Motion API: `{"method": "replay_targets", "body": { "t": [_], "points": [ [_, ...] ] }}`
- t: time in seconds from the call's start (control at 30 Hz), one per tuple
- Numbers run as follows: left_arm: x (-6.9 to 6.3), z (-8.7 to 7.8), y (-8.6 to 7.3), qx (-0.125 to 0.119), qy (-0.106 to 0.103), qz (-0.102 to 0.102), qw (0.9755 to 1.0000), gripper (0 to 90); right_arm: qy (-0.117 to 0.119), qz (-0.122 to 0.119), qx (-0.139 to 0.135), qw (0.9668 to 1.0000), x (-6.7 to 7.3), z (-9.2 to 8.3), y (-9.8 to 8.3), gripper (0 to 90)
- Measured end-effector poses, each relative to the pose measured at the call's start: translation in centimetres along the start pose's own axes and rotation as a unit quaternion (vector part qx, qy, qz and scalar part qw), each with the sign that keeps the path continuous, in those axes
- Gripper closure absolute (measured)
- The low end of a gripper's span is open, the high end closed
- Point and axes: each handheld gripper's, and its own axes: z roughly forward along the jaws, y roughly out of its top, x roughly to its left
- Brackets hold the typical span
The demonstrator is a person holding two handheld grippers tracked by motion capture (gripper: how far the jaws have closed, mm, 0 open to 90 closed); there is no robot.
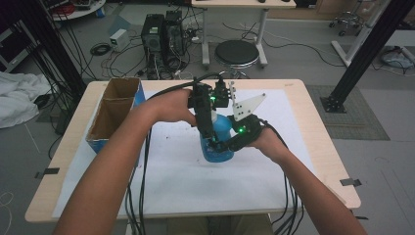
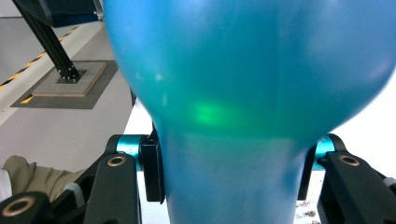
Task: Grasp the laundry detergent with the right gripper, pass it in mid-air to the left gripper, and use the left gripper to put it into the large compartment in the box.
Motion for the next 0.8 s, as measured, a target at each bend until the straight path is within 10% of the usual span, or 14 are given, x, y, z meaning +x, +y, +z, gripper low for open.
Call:
{"method": "replay_targets", "body": {
  "t": [0.8],
  "points": [
    [0.06, 0.5, 0.27, 0.007, 0.0, 0.023, 0.9997, 16.3, -0.005, 0.005, 0.001, 1.0, -0.06, -0.21, 0.0, 44.8]
  ]
}}
